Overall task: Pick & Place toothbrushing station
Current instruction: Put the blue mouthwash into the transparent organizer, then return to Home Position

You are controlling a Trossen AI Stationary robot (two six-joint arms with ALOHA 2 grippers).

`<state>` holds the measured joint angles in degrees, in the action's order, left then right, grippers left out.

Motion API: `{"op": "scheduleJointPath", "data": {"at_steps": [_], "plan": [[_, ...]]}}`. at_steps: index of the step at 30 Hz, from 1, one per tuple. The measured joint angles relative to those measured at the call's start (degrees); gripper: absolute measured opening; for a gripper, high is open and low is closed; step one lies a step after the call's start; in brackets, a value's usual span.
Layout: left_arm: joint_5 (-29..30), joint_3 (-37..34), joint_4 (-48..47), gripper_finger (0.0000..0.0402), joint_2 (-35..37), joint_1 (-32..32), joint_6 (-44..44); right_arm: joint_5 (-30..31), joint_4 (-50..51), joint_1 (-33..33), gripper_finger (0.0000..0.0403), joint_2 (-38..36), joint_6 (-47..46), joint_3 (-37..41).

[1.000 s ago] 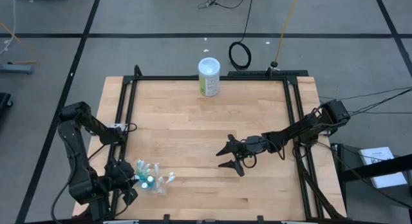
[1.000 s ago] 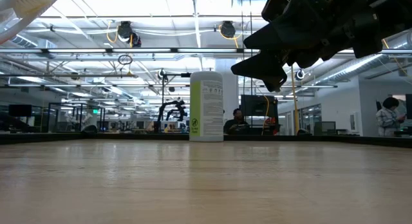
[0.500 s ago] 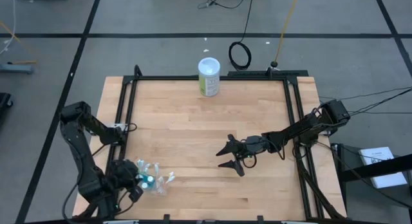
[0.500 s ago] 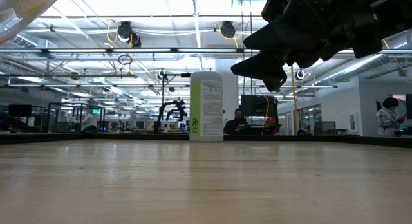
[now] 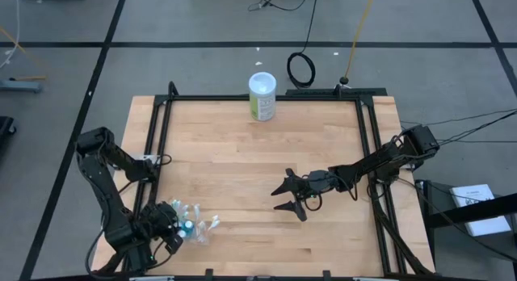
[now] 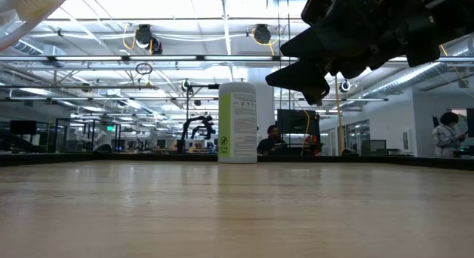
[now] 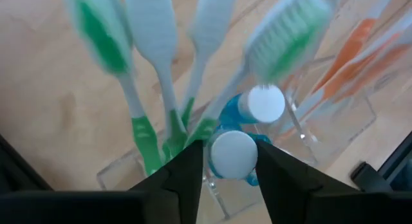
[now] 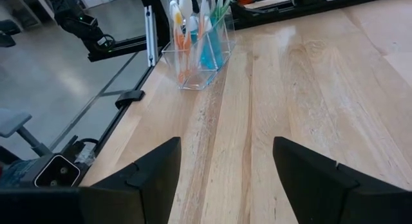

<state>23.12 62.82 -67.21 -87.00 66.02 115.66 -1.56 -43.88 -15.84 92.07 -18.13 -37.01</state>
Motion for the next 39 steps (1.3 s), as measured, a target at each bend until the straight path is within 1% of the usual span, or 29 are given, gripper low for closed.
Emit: {"op": "scheduleJointPath", "data": {"at_steps": [3, 11, 15, 18, 21, 23, 25, 27, 29, 30, 31, 33, 34, 35, 36, 39], "plan": [[-0.59, -1.05, 1.53, 0.0156, 0.00, 0.00, 0.04, 0.00, 0.00, 0.00, 0.0238, 0.00, 0.73, 0.00], [-1.08, -1.22, 1.35, 0.0161, 0.13, 0.00, -0.18, -0.02, 0.00, 0.00, 0.0238, 0.00, 0.85, 0.00], [-2.55, -0.50, 1.21, 0.0162, 2.52, -0.26, -1.34, -0.02, 0.00, 0.00, 0.0238, 0.00, 0.84, 0.00], [-0.32, 0.09, 1.33, 0.0163, 5.42, -0.44, -1.76, -0.02, -0.31, 0.00, 0.0238, 0.00, 0.86, 0.00], [5.92, 1.32, 1.30, 0.0163, 9.29, -0.48, -5.95, -0.02, -0.47, 0.00, 0.0238, -0.02, 0.84, 0.00], [11.67, 2.78, 1.31, 0.0163, 11.95, -0.48, -11.32, -0.02, -0.57, 0.00, 0.0238, -0.02, 0.83, 0.00], [19.26, 5.30, 1.46, 0.0163, 14.78, -0.47, -19.45, -0.18, -1.70, 0.00, 0.0238, -0.02, -0.18, 0.00], [28.56, 8.53, 1.85, 0.0163, 17.18, -0.42, -30.24, -1.77, -2.55, 0.00, 0.0238, -0.67, -3.63, 0.00], [38.61, 11.46, 3.14, 0.0163, 19.30, -0.42, -44.71, -5.57, -2.58, 0.20, 0.0238, -2.92, -7.26, 0.00], [43.38, 12.57, 3.69, 0.0163, 20.45, -0.42, -52.34, -8.27, -3.13, 0.51, 0.0238, -4.15, -8.16, -0.04], [47.93, 13.25, 4.61, 0.0163, 21.70, -0.44, -58.21, -11.21, -2.98, 0.81, 0.0238, -5.66, -8.43, -0.09], [56.22, 13.56, 6.98, 0.0163, 24.15, -0.46, -62.35, -17.44, -2.34, 1.25, 0.0238, -9.31, -8.48, 0.00], [58.87, 13.51, 7.35, 0.0163, 25.25, -0.68, -63.98, -20.03, -2.69, 1.29, 0.0238, -11.15, -8.89, -0.02], [59.45, 13.38, 7.03, 0.0163, 26.24, -1.34, -66.05, -22.14, -2.72, 1.31, 0.0238, -13.14, -9.19, -0.02], [58.71, 12.91, 6.59, 0.0163, 27.16, -2.40, -67.38, -24.20, -2.59, 1.24, 0.0238, -15.27, -9.06, 0.01], [53.48, 10.02, 7.21, 0.0163, 29.36, -8.00, -65.93, -28.96, -2.55, 0.56, 0.0238, -21.11, -6.50, 0.66]]}}
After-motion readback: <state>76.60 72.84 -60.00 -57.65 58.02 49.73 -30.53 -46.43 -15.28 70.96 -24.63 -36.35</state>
